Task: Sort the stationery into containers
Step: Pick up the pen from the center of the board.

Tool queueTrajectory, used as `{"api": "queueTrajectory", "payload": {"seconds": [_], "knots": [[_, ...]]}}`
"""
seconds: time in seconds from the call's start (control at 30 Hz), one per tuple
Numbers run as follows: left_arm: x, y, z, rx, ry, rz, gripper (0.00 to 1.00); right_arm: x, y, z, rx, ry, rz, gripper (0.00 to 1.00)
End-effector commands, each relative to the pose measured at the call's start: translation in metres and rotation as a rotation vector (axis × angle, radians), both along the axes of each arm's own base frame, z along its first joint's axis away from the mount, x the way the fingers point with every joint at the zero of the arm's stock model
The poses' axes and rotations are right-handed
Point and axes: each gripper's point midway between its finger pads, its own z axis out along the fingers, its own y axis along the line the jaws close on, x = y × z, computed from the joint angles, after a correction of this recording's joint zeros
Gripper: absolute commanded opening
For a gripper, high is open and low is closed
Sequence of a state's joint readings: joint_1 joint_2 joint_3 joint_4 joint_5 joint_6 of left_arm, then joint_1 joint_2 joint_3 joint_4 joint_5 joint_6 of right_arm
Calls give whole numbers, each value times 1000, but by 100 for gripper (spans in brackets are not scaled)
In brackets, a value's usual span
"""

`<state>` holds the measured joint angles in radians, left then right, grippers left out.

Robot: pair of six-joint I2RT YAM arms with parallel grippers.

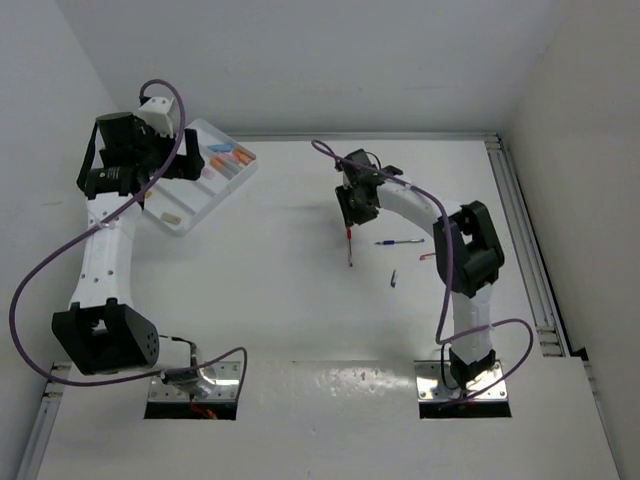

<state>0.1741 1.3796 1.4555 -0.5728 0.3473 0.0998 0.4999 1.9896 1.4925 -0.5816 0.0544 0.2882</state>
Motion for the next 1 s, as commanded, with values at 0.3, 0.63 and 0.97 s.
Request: {"api": "queueTrajectory", "payload": {"seconds": [0.3,0.63,0.97], "knots": [[-2,3,24,44,-108,125,100,30,14,-29,-61,45,-141,32],[-4,6,16,43,-90,145,100,16,6,-55,-103,114,-165,26],[-8,6,15,64,-75,149,100,-1,3,-85,-126,201,-161,16]]}}
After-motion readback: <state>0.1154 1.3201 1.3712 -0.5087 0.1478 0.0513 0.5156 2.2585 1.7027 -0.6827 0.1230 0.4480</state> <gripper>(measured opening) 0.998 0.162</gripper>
